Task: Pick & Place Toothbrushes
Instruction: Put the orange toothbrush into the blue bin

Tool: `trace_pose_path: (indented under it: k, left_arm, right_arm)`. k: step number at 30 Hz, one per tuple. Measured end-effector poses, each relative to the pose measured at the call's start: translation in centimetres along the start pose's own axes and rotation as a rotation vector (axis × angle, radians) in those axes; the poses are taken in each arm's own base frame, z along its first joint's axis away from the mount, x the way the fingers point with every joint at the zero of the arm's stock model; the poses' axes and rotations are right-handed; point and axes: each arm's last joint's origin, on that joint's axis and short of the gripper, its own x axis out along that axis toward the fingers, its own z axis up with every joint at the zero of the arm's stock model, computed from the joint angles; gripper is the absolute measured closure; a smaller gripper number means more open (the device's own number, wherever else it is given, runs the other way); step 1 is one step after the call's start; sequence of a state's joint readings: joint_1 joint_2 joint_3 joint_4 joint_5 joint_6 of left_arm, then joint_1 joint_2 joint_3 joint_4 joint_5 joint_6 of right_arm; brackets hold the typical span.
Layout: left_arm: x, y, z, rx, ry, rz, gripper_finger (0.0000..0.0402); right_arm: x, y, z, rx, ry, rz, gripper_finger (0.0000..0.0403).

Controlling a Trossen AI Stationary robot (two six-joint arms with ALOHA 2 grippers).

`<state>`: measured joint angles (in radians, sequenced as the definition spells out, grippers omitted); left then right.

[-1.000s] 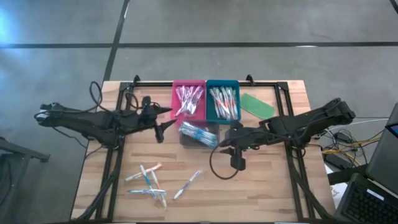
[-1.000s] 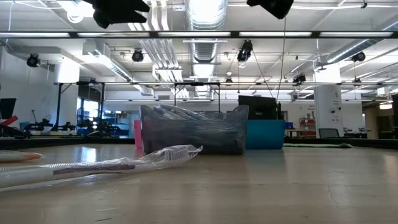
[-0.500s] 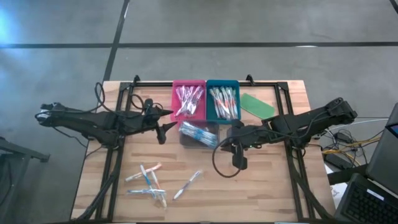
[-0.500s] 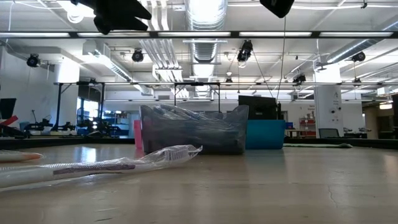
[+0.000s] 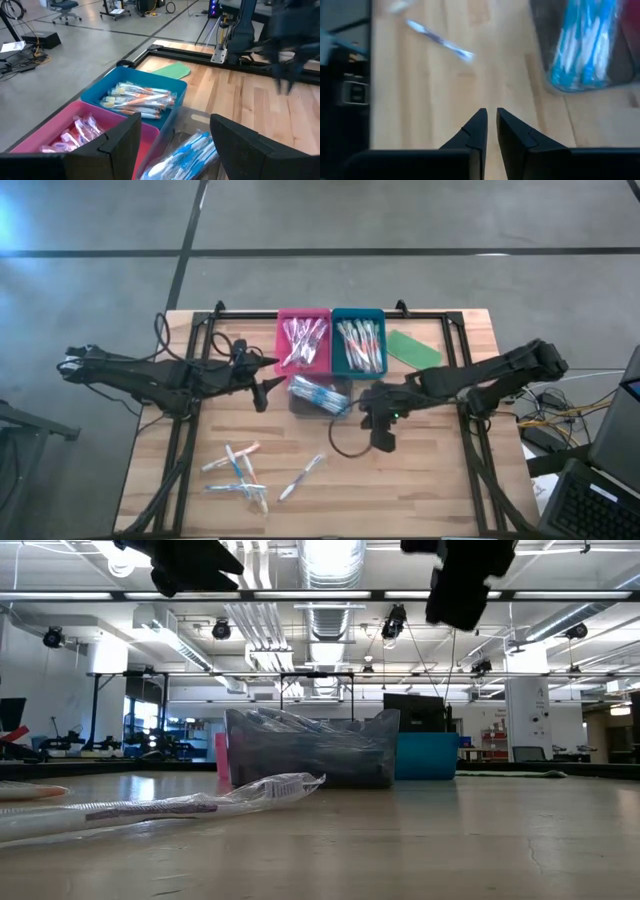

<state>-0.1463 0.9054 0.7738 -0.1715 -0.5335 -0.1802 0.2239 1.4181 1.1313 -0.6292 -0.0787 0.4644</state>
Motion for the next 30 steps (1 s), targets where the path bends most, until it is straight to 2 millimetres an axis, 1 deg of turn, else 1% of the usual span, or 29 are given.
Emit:
trace_pose_path:
  k: [3,5,9,13,16,20,25,27,30]
  left_arm:
    - [0.1,0.0,-0.3,0.006,0.011,0.002,0.0160]
    - [0.1,0.0,-0.4,0.008,0.014,0.002,0.0159]
    - [0.2,0.0,-0.6,0.011,0.019,0.003,0.0159]
    - [0.3,0.0,-1.0,0.018,0.030,0.005,0.0158]
    - [0.4,0.0,-1.5,0.026,0.043,0.007,0.0158]
    - [0.6,0.1,-2.4,0.040,0.066,0.012,0.0158]
    - [0.8,0.2,-3.7,0.050,0.094,0.017,0.0158]
    - [1.0,0.1,-4.1,-0.011,0.089,0.012,0.0158]
    - [1.0,-0.1,-4.3,-0.086,0.112,-0.061,0.0158]
  right_arm:
    - [1.0,-0.3,-0.4,-0.001,-0.008,-0.001,0.0358]
    - [1.2,-0.1,-0.4,-0.007,-0.035,0.032,0.0352]
    - [1.9,-0.1,-1.0,0.001,-0.023,0.077,0.0342]
    - [2.4,0.5,-1.2,0.063,-0.064,0.137,0.0332]
    - [2.5,1.2,-1.5,0.044,-0.076,0.165,0.0324]
    - [2.5,2.7,-2.2,-0.015,-0.127,0.081,0.0327]
    - [2.4,4.8,-4.0,-0.120,-0.176,-0.047,0.0352]
    - [2.4,5.5,-4.8,-0.149,-0.182,-0.082,0.0362]
    - [2.3,6.2,-5.7,-0.166,-0.173,-0.103,0.0374]
